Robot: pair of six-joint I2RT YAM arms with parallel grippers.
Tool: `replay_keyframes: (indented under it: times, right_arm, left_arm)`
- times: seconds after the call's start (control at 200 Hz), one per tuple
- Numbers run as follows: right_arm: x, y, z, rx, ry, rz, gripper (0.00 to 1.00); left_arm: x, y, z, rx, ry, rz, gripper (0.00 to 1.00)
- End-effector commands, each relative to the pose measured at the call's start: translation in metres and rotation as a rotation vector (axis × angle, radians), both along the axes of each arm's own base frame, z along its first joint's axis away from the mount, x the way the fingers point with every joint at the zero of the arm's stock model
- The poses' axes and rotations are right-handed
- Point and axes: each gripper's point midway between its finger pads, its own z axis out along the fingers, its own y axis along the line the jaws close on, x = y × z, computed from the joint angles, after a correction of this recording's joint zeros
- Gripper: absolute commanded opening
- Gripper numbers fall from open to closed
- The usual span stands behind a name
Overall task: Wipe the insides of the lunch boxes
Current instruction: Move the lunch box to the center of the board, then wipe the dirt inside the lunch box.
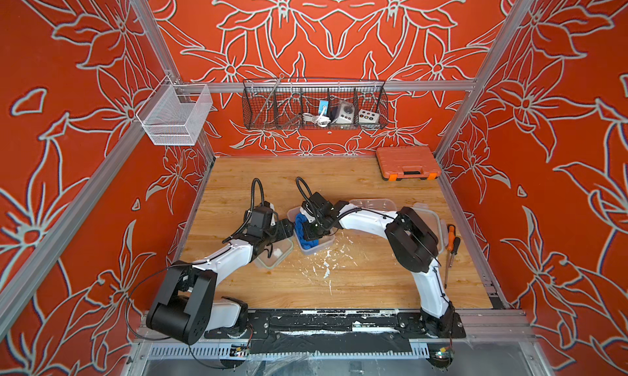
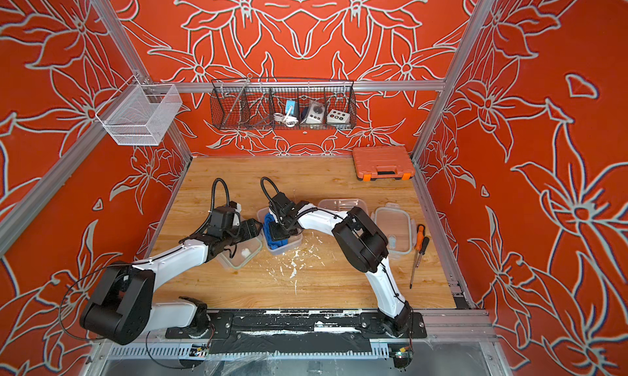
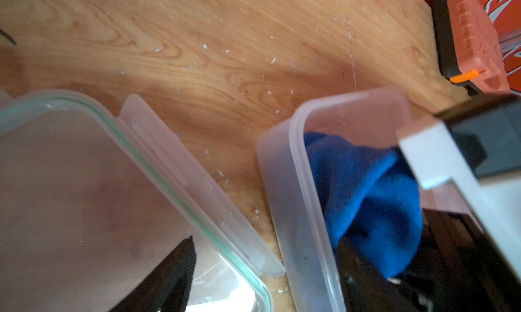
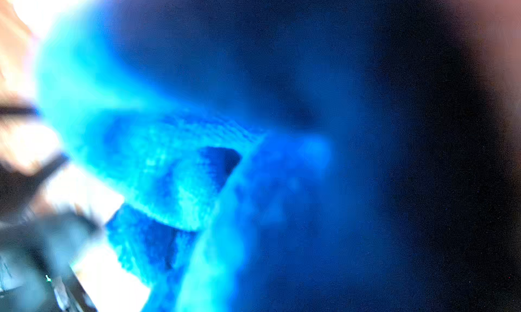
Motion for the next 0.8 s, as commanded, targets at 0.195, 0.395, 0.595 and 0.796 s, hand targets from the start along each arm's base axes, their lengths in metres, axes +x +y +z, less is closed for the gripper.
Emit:
replay_keyframes:
  times: [0.195, 0.395, 0.595, 0.796]
  right_arm:
    - [-0.038, -0.040, -0.003, -0.127, 0.033, 0.116, 0.00]
    - [-0.036, -0.047, 0.003, -0.192, -0.006, 0.158, 0.00]
    - [-0.035, -0.045, 0.005, -0.175, -0.008, 0.147, 0.00]
    - [-0.032, -0.046, 0.010, -0.177, -0.029, 0.152, 0.00]
  left_arm:
    - [0.029, -0.011, 0.023, -0.018, -0.063, -0.082, 0.72]
    - [0.032, -0.028, 0.029, -0.030, -0.084, -0.161, 0.67]
    - [0.023, -0.045, 0.020, -0.033, -0.061, -0.238, 0.56]
    - [0.024, -0.048, 0.018, -0.011, -0.057, -0.262, 0.50]
